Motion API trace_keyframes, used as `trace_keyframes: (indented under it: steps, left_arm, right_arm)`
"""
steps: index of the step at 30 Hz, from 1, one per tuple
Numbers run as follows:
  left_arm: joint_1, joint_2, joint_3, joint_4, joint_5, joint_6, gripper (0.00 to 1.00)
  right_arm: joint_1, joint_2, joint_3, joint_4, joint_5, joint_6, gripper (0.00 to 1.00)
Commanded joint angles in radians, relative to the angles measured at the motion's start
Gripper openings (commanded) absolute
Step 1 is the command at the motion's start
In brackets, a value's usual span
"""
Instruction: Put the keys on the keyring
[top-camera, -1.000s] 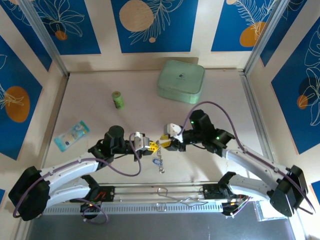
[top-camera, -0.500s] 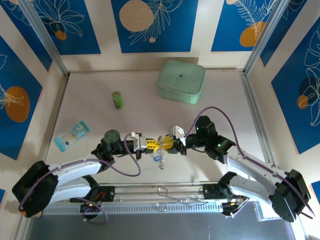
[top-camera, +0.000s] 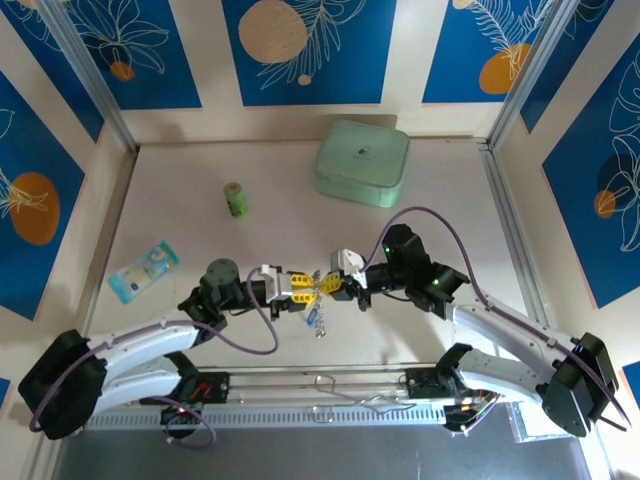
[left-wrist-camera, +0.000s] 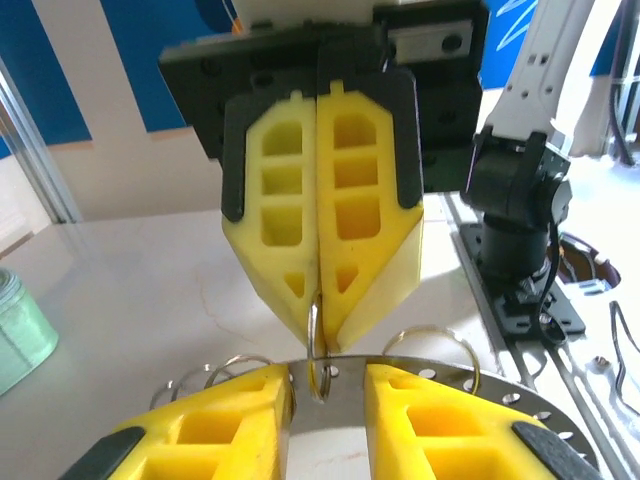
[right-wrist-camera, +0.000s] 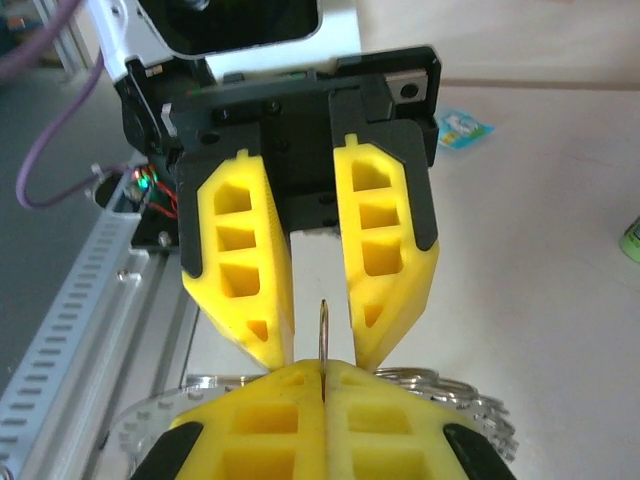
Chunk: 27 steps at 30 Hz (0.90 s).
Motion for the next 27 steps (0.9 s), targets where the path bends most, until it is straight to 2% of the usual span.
trace_keyframes:
  steps: [1, 7, 14, 22, 25, 27]
  left_arm:
    - [-0.009, -0.039, 0.073, -0.255, -0.024, 0.114, 0.23]
    - [-0.011, -0.056, 0.113, -0.377, -0.018, 0.171, 0.2]
    - [-0.017, -0.034, 0.137, -0.398, 0.013, 0.179, 0.14]
    - [-0.02, -0.007, 0.161, -0.381, 0.04, 0.156, 0.14]
    - [-0.02, -0.01, 0.164, -0.405, 0.04, 0.173, 0.02]
    - [-0.022, -0.018, 0.163, -0.42, 0.029, 0.184, 0.0]
  right_arm:
    - [0.029, 0.02, 0.099, -0.201, 0.078, -0.121, 0.0]
    - [0.079, 0.083, 0.205, -0.382, 0.212, -0.203, 0.0]
    - [0.119, 0.142, 0.29, -0.472, 0.257, -0.235, 0.0]
    - [0.147, 0.191, 0.324, -0.487, 0.25, -0.225, 0.0]
    - [0.146, 0.186, 0.321, -0.482, 0.253, -0.224, 0.0]
    - [0.138, 0.161, 0.292, -0.44, 0.269, -0.219, 0.01]
